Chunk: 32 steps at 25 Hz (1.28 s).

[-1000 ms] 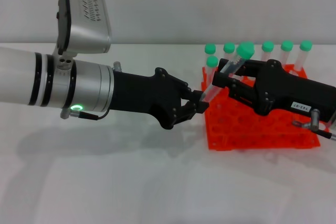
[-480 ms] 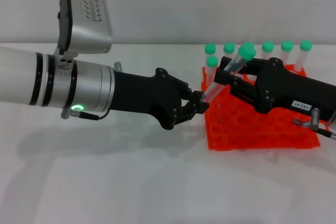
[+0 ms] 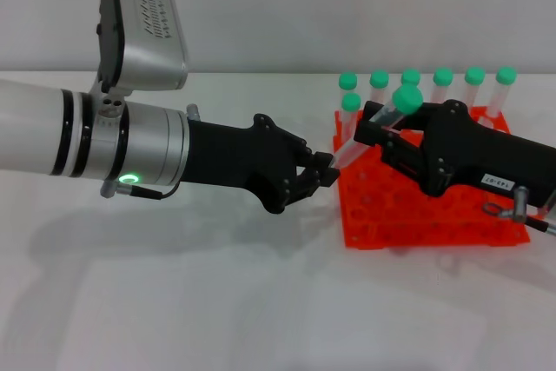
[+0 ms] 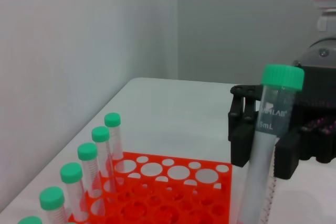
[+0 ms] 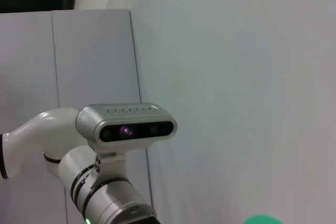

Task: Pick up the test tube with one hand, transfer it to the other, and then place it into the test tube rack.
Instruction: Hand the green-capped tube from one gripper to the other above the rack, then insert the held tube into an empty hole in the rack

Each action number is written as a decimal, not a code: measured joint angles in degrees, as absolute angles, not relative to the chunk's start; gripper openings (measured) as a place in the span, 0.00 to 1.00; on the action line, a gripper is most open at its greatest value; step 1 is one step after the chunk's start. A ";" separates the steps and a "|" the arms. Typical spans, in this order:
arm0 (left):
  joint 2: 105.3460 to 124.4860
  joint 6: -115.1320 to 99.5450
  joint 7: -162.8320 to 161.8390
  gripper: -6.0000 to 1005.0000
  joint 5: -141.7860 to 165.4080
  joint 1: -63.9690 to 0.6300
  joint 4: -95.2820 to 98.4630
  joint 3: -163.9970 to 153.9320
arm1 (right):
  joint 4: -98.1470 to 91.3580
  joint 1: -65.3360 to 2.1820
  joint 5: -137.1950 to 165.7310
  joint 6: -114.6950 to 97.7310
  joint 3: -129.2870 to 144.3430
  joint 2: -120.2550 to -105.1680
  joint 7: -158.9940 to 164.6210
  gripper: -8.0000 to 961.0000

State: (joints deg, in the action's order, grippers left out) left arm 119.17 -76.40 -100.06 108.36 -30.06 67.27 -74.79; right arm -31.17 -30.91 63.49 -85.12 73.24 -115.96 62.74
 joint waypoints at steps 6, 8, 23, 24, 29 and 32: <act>119.13 -76.23 -100.38 0.18 108.37 -29.98 67.58 -74.37 | -31.12 -30.87 63.51 -84.82 73.25 -115.89 62.71 0.22; 119.09 -76.14 -100.51 0.20 108.33 -29.48 67.65 -73.18 | -31.12 -30.70 63.39 -84.81 73.12 -115.80 62.70 0.22; 119.18 -70.85 -97.51 0.64 101.94 -16.33 66.29 -66.10 | -31.47 -31.12 62.84 -77.71 72.94 -115.51 60.62 0.22; 119.18 -69.44 -96.32 0.66 100.21 -14.80 66.04 -66.07 | -31.53 -31.14 62.84 -76.56 72.94 -115.55 60.22 0.22; 119.17 -64.62 -84.63 0.81 85.21 -9.02 60.89 -65.99 | -31.63 -31.17 62.83 -71.41 72.82 -115.39 58.85 0.22; 119.18 -64.51 -75.74 0.89 75.50 -6.36 56.41 -65.97 | -31.58 -31.40 62.83 -67.65 72.67 -115.30 57.80 0.22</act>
